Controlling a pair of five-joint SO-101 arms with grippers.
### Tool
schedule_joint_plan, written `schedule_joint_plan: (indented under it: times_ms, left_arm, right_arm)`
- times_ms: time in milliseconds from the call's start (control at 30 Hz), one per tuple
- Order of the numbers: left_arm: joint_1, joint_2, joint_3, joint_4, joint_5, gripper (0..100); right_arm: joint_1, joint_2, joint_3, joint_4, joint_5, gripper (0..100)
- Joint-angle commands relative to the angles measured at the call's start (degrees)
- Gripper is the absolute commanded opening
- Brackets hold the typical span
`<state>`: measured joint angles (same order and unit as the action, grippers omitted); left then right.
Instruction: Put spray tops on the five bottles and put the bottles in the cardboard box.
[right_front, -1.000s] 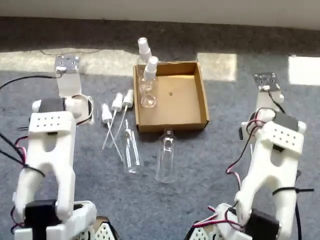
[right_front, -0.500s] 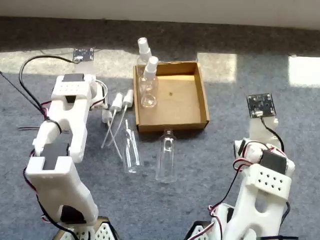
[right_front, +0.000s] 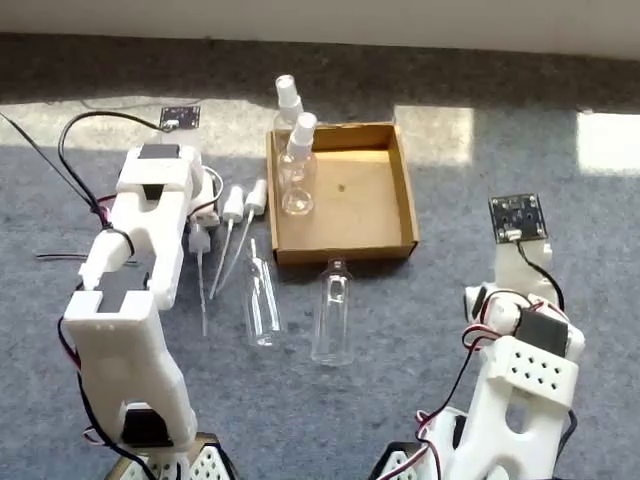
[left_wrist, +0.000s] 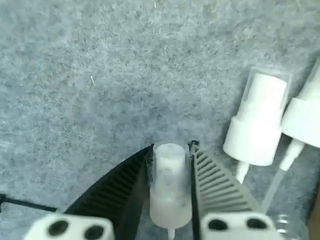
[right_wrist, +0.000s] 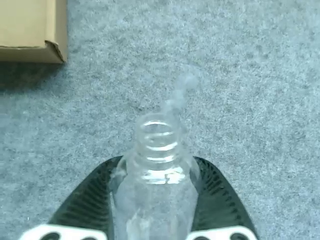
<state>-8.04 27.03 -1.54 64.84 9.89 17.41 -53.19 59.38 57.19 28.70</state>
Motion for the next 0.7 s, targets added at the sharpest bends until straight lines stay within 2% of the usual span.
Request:
schedule_joint_plan:
  times_ms: [0, 200, 267, 467, 667]
  left_arm:
    - [0.48, -0.84, -2.07, 1.05, 0.18, 3]
    - [0.4, -8.31, -3.82, 5.71, 0.18, 2]
    - [0.31, -13.58, -5.32, 8.35, 0.18, 2]
    - [-0.92, -34.95, -6.99, 15.38, 0.26, 2]
    - [-1.45, -56.22, -6.99, 19.08, -0.09, 3]
  right_arm:
    - [-0.48, -1.27, -0.57, -0.75, -0.35, 0.4]
    - [-0.66, -1.27, -1.01, -0.66, -0.7, 0.4]
    - [-2.68, -1.36, -2.15, -1.45, -4.22, 0.4]
    - [-14.46, -1.36, -10.42, -1.71, -16.35, 0.4]
    - [-31.16, -1.27, -13.85, -1.8, -18.11, 0.4]
